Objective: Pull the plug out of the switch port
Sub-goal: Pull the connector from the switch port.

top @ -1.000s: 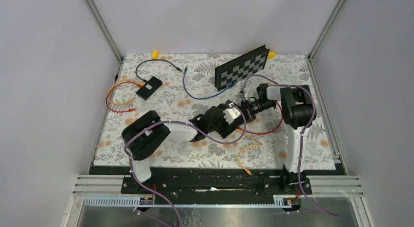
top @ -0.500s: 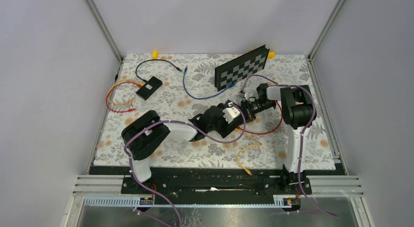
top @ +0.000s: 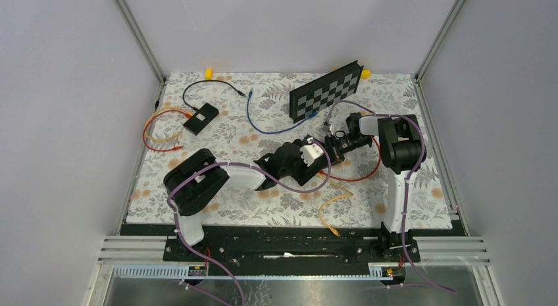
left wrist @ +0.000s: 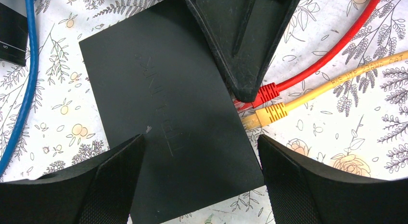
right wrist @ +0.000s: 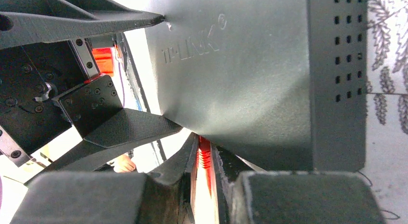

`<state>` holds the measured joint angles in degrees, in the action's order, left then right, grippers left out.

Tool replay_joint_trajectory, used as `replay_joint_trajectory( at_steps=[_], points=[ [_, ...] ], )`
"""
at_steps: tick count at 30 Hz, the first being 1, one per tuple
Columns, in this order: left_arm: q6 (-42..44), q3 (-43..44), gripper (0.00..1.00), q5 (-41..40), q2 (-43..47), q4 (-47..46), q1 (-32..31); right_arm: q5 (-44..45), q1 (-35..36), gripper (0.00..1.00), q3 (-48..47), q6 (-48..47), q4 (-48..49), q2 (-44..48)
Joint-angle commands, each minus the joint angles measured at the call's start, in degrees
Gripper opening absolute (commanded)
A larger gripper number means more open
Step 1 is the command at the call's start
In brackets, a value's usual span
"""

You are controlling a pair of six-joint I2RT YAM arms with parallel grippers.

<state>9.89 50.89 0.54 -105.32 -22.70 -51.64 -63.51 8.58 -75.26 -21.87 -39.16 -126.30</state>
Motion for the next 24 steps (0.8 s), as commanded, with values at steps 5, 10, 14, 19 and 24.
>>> replay_joint_trajectory(
  at_steps=[5,10,14,19,24],
  points=[
    [-1.06,-1.2,0.87,-1.68,0.5,4.35,1.97,0.89,-1.67,0.0,2.11,-4.38,0.67,5.64],
    [-1.1,-1.16,0.87,-1.68,0.82,4.4,2.0,2.01,-1.81,0.0,1.88,-3.66,0.97,5.47],
    [-1.1,-1.15,0.87,-1.85,0.95,4.49,2.08,2.15,-1.82,0.0,2.39,-2.35,1.89,5.76],
    [-1.26,-0.84,0.87,-2.43,0.57,4.79,2.16,0.14,-1.81,0.0,4.26,1.99,5.49,5.44],
    [-1.32,-0.8,0.87,-2.47,0.47,4.61,2.17,-0.54,-1.82,0.12,4.25,2.17,5.71,4.03]
  ],
)
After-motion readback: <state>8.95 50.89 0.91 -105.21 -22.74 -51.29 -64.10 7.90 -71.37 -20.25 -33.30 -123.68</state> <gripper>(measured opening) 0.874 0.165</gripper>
